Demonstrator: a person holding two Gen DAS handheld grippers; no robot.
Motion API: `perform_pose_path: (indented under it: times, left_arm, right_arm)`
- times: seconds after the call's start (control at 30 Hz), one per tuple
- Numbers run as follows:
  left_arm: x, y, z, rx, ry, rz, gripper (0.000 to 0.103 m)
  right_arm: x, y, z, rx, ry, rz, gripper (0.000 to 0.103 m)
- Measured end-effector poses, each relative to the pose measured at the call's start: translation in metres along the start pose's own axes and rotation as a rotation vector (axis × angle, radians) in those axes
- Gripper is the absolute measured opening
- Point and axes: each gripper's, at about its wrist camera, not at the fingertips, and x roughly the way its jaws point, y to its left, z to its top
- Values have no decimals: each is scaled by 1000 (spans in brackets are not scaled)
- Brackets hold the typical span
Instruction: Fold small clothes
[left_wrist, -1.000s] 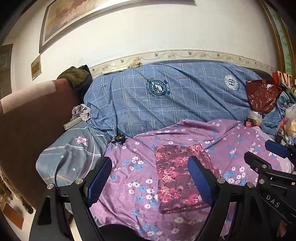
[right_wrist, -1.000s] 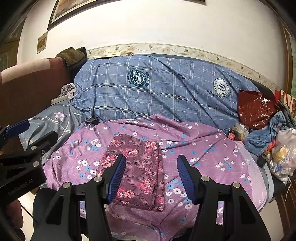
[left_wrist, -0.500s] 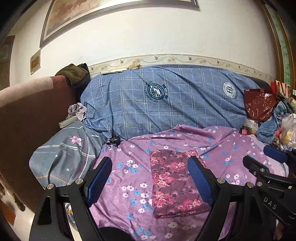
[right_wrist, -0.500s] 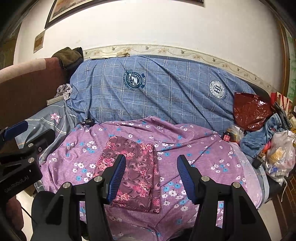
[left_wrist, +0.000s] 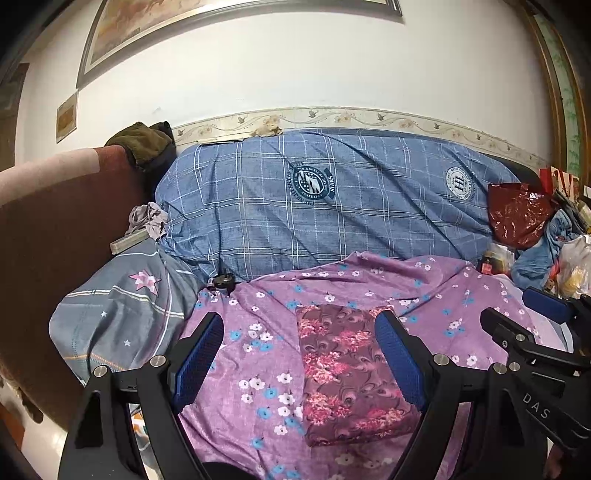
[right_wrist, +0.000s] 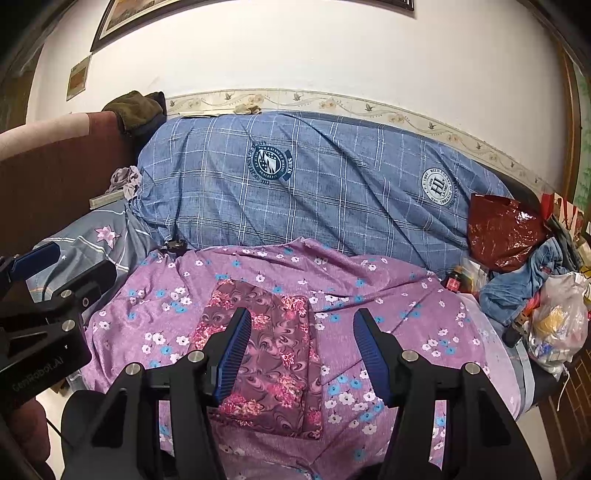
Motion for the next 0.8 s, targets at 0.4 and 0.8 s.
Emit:
perform_pose_path:
  times: [0.4, 0.8]
  left_arm:
    - [35, 0, 9, -28, 37, 14, 84]
    - [49, -5, 12, -37, 46, 5, 84]
  right_arm:
    - [23, 3, 4, -16, 27, -8, 59]
    - [36, -1, 5, -19, 50, -20, 59]
